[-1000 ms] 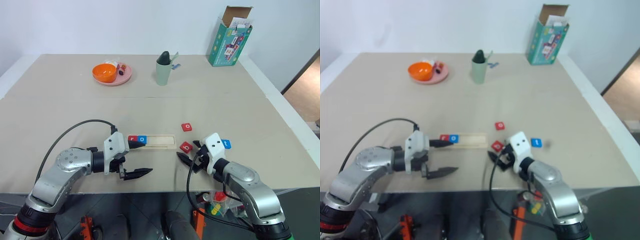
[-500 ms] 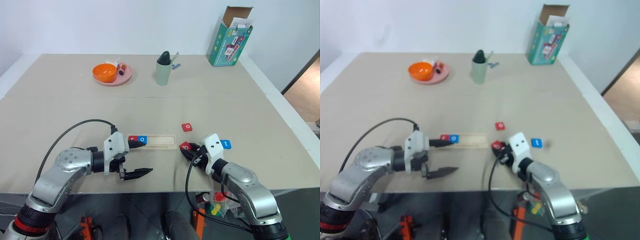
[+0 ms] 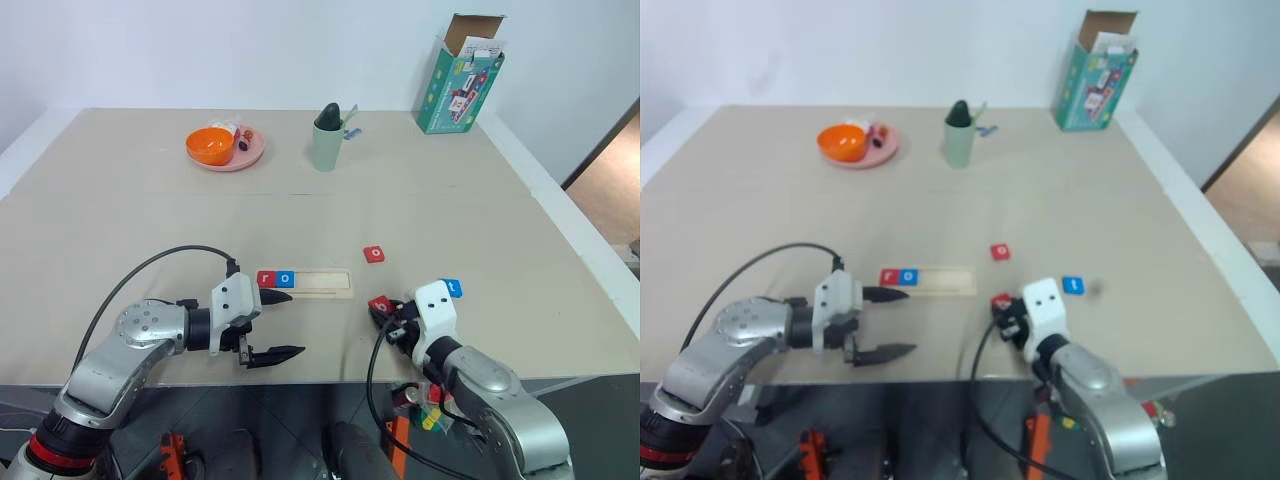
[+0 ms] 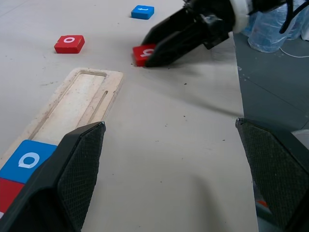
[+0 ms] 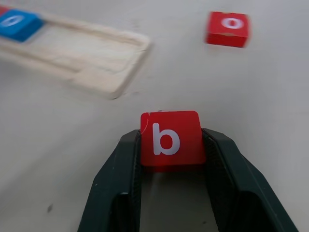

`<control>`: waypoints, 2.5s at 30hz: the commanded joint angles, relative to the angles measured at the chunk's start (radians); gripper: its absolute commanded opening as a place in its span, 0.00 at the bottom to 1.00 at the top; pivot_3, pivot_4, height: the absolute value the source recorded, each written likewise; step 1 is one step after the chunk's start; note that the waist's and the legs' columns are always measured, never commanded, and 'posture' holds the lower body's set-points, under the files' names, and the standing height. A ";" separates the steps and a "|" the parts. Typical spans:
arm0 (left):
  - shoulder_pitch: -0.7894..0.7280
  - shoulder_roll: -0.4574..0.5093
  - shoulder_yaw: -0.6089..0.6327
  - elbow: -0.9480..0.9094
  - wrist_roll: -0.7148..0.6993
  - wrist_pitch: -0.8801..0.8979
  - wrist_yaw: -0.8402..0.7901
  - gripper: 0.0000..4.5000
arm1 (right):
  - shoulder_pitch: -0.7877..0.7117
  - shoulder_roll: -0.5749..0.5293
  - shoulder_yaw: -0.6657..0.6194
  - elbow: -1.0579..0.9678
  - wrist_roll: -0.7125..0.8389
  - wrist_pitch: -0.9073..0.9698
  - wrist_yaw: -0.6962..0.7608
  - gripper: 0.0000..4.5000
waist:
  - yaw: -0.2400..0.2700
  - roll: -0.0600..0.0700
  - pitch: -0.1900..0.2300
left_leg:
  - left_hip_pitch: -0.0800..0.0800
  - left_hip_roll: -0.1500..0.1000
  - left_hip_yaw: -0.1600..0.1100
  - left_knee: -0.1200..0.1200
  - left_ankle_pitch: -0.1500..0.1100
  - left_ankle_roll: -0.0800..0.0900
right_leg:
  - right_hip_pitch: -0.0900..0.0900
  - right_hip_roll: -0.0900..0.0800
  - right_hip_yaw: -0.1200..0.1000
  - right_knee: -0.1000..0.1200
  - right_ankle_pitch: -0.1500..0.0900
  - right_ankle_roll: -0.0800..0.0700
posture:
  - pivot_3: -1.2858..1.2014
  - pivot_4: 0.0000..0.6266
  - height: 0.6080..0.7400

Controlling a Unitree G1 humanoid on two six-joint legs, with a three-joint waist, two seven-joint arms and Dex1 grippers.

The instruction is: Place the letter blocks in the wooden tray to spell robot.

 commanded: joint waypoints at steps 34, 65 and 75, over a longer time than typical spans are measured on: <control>-0.026 0.004 -0.005 0.019 0.026 -0.070 -0.028 1.00 | -0.492 -0.548 0.183 0.745 -0.028 -0.790 1.110 1.00 | -0.002 0.001 0.001 | -0.003 -0.002 0.000 -0.001 -0.003 0.006 | 0.000 0.001 0.001 -0.002 0.001 0.004 | 0.52 0.24 1.00; 0.016 0.028 0.007 -0.029 0.020 -0.046 0.023 1.00 | -0.717 -0.404 0.203 1.330 -0.133 -1.172 1.280 0.53 | -0.001 0.003 0.002 | 0.013 -0.004 0.002 0.003 -0.001 0.006 | 0.016 0.000 0.007 -0.002 0.003 0.004 | 0.52 0.24 1.00; 0.002 0.019 -0.002 0.004 0.028 -0.060 0.016 1.00 | -0.674 -0.403 0.182 1.175 -0.094 -0.959 1.263 0.53 | 0.001 0.003 0.002 | 0.012 -0.003 0.002 0.000 -0.001 0.006 | 0.014 0.000 0.006 -0.002 0.003 0.004 | 0.52 0.24 1.00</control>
